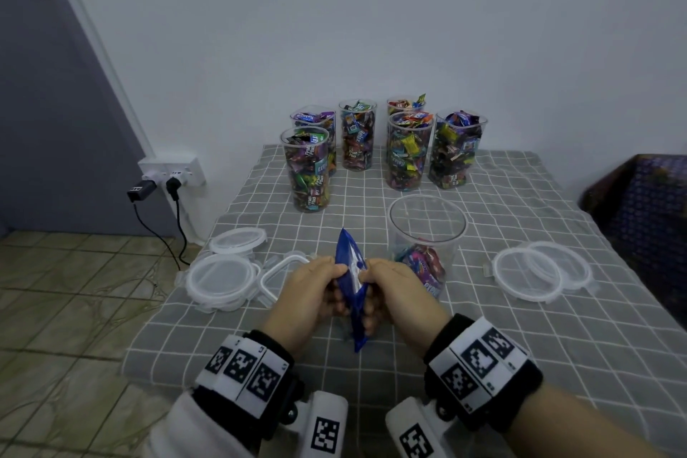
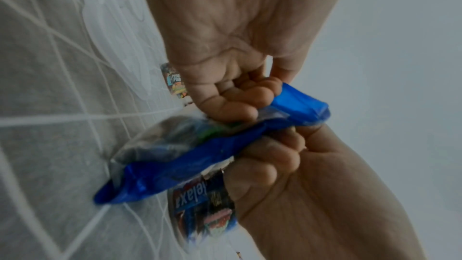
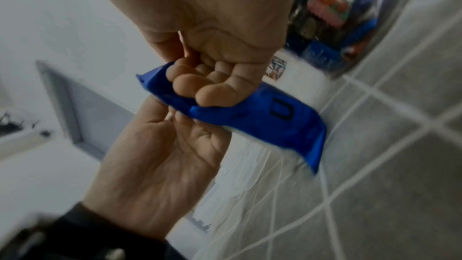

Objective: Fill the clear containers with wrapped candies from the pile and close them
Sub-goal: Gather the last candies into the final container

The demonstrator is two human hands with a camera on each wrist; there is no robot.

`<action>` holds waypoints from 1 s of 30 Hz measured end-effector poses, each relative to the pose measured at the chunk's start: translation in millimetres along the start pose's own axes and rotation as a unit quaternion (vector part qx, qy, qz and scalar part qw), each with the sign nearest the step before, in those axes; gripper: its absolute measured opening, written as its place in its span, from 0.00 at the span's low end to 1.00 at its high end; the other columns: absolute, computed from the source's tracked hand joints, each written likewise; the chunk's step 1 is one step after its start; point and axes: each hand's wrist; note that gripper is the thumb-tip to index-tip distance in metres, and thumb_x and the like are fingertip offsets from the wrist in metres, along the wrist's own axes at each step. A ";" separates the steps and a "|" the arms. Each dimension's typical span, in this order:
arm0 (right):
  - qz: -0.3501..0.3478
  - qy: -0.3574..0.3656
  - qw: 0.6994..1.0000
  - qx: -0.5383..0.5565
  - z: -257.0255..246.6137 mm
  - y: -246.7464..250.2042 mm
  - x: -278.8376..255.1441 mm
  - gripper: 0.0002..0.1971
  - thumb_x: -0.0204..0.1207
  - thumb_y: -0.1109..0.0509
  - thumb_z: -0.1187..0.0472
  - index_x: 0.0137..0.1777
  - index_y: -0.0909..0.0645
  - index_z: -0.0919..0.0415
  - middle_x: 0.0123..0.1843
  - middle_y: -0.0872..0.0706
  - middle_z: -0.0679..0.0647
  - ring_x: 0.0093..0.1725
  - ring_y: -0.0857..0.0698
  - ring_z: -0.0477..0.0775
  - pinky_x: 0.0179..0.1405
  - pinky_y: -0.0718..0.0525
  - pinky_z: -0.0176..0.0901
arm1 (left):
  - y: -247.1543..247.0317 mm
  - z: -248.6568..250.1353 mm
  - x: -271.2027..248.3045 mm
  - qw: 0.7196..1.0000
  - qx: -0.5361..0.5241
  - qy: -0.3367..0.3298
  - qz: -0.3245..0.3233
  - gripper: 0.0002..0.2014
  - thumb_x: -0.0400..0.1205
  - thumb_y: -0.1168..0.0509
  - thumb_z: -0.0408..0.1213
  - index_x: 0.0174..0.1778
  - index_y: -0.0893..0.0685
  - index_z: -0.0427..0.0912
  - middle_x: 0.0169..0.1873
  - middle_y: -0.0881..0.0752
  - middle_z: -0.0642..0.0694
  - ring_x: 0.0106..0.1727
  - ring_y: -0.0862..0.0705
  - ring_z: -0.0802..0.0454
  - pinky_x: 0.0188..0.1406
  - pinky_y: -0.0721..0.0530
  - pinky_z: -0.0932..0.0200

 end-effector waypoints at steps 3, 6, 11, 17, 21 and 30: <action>0.009 0.030 0.996 -0.088 -2.7 5.1 -1.9 0.11 0.79 0.39 0.65 0.33 0.29 0.60 0.22 0.27 0.51 0.21 0.28 0.48 0.22 0.29 0.37 | -1.4 3.3 -1.7 0.999 0.026 0.007 -0.019 0.08 0.82 0.41 0.32 0.40 0.20 0.36 0.32 0.22 0.35 0.32 0.25 0.43 0.30 0.23 0.58; -0.001 0.055 0.986 -0.156 -4.0 6.8 -1.4 0.10 0.74 0.33 0.58 0.35 0.30 0.57 0.27 0.26 0.50 0.26 0.27 0.47 0.24 0.28 0.37 | -5.6 8.1 -2.9 0.999 0.039 0.011 -0.017 0.12 0.82 0.42 0.31 0.32 0.20 0.40 0.24 0.23 0.45 0.27 0.24 0.52 0.27 0.24 0.60; -0.035 0.045 0.985 -0.165 -8.4 9.0 6.1 0.14 0.73 0.39 0.56 0.43 0.23 0.69 0.34 0.19 0.64 0.29 0.22 0.53 0.22 0.25 0.37 | -11.8 12.0 -4.8 0.997 0.077 -0.004 -0.015 0.18 0.84 0.41 0.37 0.27 0.28 0.40 0.16 0.27 0.49 0.17 0.28 0.57 0.19 0.28 0.67; -0.077 0.033 0.995 -0.062 -0.6 9.6 2.5 0.14 0.85 0.47 0.64 0.43 0.21 0.60 0.33 0.14 0.56 0.28 0.17 0.53 0.22 0.21 0.37 | -2.7 7.5 -2.6 0.998 0.046 0.011 -0.038 0.19 0.84 0.41 0.40 0.27 0.29 0.40 0.23 0.26 0.40 0.23 0.27 0.50 0.22 0.25 0.62; -0.075 0.024 0.996 -0.047 2.9 14.4 3.4 0.13 0.86 0.46 0.59 0.45 0.23 0.62 0.35 0.15 0.60 0.28 0.17 0.53 0.26 0.18 0.41 | -3.3 11.3 -3.0 0.998 0.034 0.039 -0.040 0.18 0.85 0.43 0.39 0.27 0.30 0.41 0.20 0.27 0.45 0.20 0.27 0.52 0.21 0.24 0.61; -0.037 0.029 0.973 -0.226 -5.6 14.2 3.0 0.08 0.82 0.40 0.62 0.40 0.28 0.56 0.30 0.22 0.54 0.26 0.23 0.49 0.25 0.24 0.37 | -7.9 15.0 -1.4 0.991 0.125 0.021 -0.053 0.14 0.84 0.40 0.39 0.32 0.20 0.42 0.20 0.23 0.46 0.19 0.27 0.56 0.19 0.28 0.66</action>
Point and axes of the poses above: each hand's wrist, its own x-axis towards the middle knuckle, its own y-axis out of the back of the hand, z = x × y
